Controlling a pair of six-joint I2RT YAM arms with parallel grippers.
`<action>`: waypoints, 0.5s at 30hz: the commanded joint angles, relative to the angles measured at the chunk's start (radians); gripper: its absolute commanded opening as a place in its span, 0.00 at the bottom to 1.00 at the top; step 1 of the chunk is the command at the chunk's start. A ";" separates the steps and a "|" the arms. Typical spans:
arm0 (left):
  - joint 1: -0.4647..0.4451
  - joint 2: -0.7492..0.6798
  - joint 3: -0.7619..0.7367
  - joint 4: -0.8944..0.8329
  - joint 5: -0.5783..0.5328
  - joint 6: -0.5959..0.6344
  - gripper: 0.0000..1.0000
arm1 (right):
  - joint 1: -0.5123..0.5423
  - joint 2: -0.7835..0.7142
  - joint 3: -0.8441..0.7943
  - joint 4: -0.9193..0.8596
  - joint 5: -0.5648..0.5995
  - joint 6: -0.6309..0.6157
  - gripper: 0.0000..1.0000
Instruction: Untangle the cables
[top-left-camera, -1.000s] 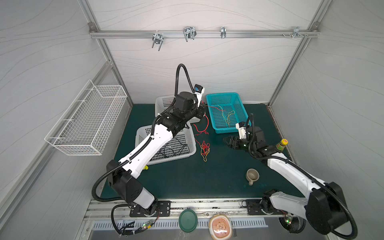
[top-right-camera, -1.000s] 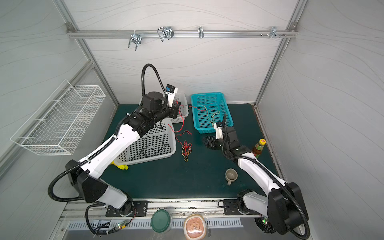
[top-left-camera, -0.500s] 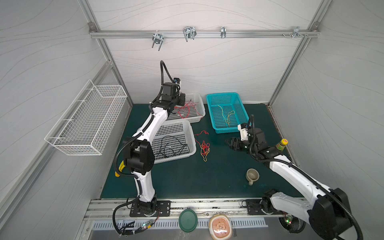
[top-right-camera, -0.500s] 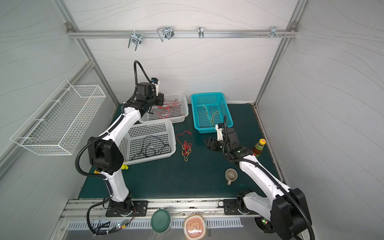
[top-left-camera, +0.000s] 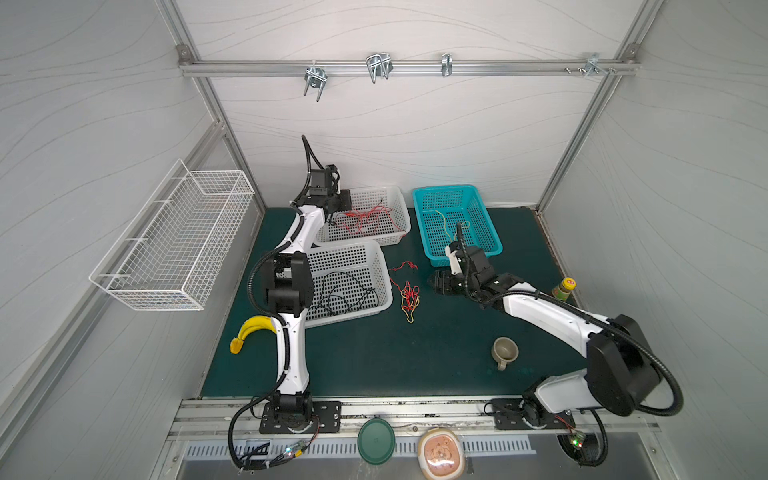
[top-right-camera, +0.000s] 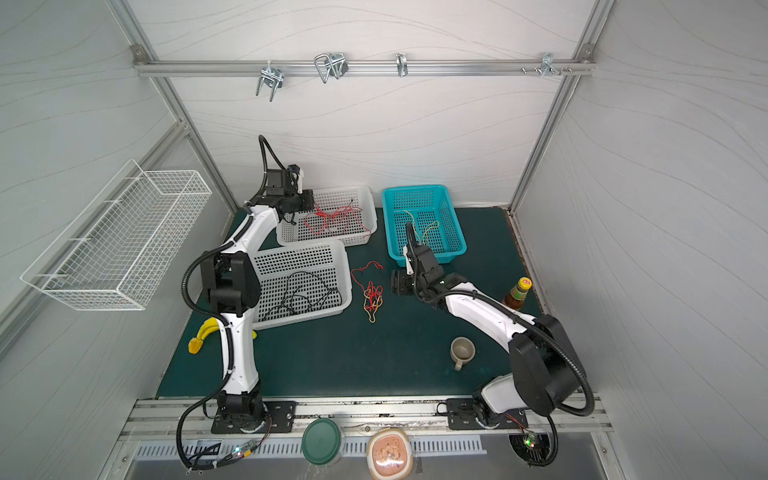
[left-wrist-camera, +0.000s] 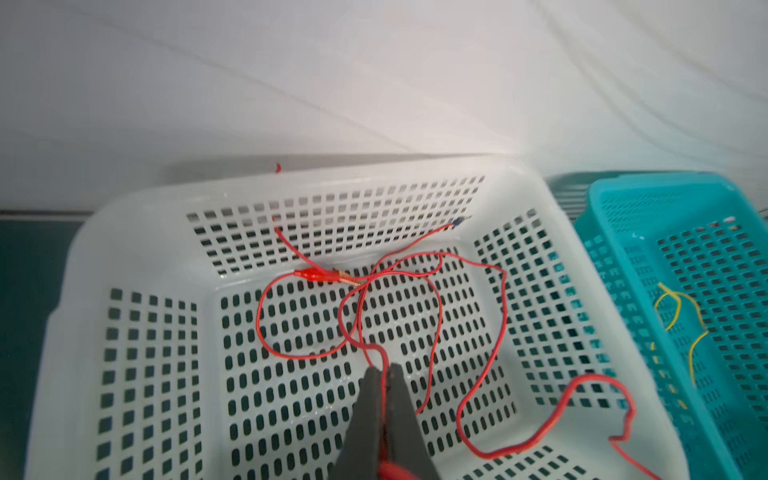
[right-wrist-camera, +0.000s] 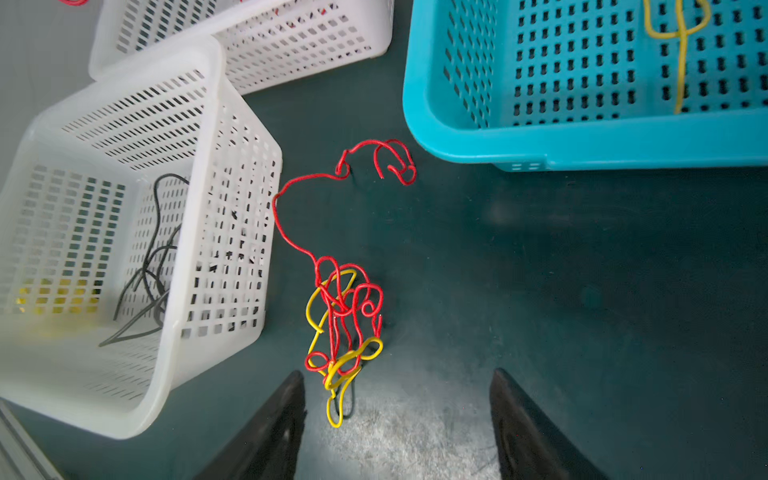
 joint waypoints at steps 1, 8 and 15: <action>-0.004 0.029 0.054 -0.045 -0.039 0.004 0.00 | 0.016 0.068 0.064 0.005 0.033 0.013 0.70; -0.004 -0.008 0.009 -0.060 -0.024 0.048 0.90 | 0.033 0.221 0.191 -0.049 0.068 0.021 0.71; -0.006 -0.125 -0.064 -0.014 0.025 0.062 1.00 | 0.058 0.311 0.249 -0.055 0.054 0.015 0.71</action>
